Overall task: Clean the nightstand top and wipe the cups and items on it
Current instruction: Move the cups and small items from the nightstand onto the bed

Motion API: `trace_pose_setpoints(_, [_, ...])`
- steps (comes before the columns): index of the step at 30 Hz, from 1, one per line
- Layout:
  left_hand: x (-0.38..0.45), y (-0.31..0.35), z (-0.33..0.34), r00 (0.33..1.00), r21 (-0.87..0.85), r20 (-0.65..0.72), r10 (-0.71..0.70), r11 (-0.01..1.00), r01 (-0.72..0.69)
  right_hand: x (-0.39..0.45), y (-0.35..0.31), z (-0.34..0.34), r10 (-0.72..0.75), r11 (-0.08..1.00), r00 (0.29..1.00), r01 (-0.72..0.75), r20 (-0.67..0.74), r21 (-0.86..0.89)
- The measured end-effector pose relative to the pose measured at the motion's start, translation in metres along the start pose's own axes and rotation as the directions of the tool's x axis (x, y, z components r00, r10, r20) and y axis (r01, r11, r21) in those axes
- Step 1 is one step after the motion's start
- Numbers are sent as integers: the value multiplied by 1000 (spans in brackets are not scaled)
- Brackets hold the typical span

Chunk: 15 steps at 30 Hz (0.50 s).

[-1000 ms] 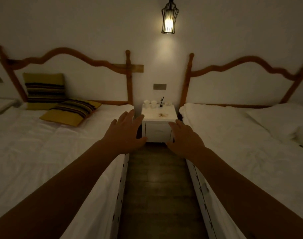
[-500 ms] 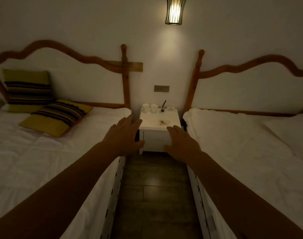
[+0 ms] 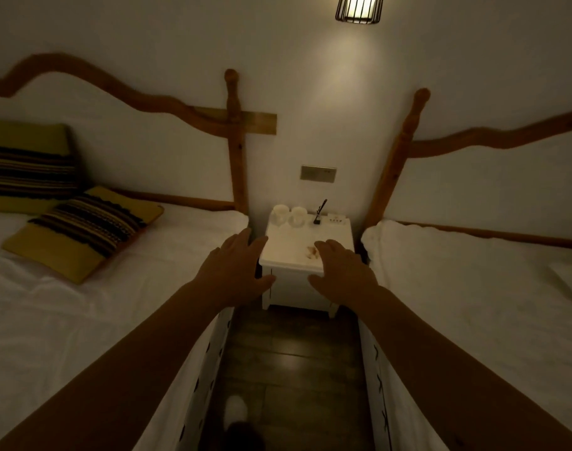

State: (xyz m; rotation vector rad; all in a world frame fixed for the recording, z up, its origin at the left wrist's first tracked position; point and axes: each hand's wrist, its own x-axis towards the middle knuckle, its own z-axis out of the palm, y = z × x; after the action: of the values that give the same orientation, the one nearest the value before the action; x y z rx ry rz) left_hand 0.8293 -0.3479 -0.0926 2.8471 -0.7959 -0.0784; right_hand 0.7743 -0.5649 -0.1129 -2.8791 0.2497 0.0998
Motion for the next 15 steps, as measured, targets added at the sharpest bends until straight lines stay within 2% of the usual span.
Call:
trace_pose_setpoints(9, [202,-57,-3,996,7,41,81,997,-82,177,19,18,127,991,991,-128,42,31])
trace_pose_setpoints(13, [280,-75,2,991,-13,69,115,993,-115,241,29,23,173,985,985,-173,-21,-14])
trace_pose_setpoints(15, [308,-80,13,990,-22,87,111,994,-109,267,35,28,195,981,981,-195,-8,7])
